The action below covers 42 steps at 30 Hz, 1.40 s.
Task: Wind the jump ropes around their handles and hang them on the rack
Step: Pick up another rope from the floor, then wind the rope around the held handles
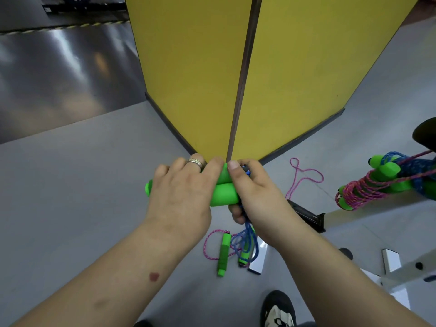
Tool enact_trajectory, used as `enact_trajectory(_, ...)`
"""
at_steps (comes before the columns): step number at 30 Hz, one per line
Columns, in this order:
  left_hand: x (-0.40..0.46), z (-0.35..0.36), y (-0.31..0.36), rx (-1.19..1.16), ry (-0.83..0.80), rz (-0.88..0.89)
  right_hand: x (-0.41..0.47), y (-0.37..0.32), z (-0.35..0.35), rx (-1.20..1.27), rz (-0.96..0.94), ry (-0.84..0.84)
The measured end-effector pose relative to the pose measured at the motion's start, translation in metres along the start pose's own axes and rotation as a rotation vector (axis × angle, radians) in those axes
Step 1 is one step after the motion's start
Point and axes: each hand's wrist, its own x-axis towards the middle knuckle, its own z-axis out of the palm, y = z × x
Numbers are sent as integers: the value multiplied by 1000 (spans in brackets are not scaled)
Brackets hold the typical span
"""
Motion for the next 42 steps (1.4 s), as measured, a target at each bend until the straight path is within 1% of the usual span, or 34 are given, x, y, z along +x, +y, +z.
enact_trajectory(4,0,5,1,-19,-28,-3,-2,-2,-4,-86,-178,142)
enact_trajectory(7,0,4,1,-26,-15,-8,-2,-3,-5,-149,-227,214)
enact_trajectory(9,0,3,0,-18,-2,-5,-4,-4,-4,-156,-225,205)
enact_trajectory(13,-1,3,-3,22,41,22,-8,-6,1,-119,-144,133)
enact_trajectory(18,-1,1,2,4,64,42,-5,-14,-4,-162,-168,131)
enact_trajectory(21,-2,-4,2,27,14,0,-3,-19,-13,-39,-145,130)
enact_trajectory(22,-1,-7,2,22,-12,-9,-3,-20,-16,18,-111,108)
enact_trajectory(23,-1,-11,1,14,-35,-17,-3,-20,-19,76,-68,48)
enact_trajectory(25,2,-17,0,-17,-68,-50,-4,-22,-28,183,48,-157)
enact_trajectory(26,4,-19,-3,-36,-83,-91,-6,-25,-34,185,99,-249)
enact_trajectory(27,7,-20,-9,-49,-95,-142,-8,-28,-40,105,123,-301)
enact_trajectory(28,9,-21,-14,-53,-100,-191,-10,-30,-43,-78,115,-305)
enact_trajectory(30,11,-20,-24,-18,-111,-234,-17,-33,-39,-719,4,-244)
enact_trajectory(31,11,-18,-25,8,-130,-216,-19,-31,-35,-1012,-73,-237)
enact_trajectory(32,9,-16,-23,25,-159,-179,-21,-31,-27,-1198,-137,-238)
enact_trajectory(33,7,-12,-19,34,-195,-133,-24,-33,-19,-1300,-185,-246)
enact_trajectory(35,3,-8,-11,44,-264,-49,-27,-42,-13,-1417,-240,-267)
enact_trajectory(36,2,-7,-9,43,-286,-12,-27,-47,-17,-1420,-251,-286)
enact_trajectory(37,2,-8,-9,39,-307,26,-26,-52,-23,-1353,-239,-310)
enact_trajectory(39,4,-12,-11,6,-363,129,-24,-58,-34,-1043,-205,-320)
enact_trajectory(42,8,-17,-14,-103,-425,251,-13,-44,-46,-435,-171,-352)
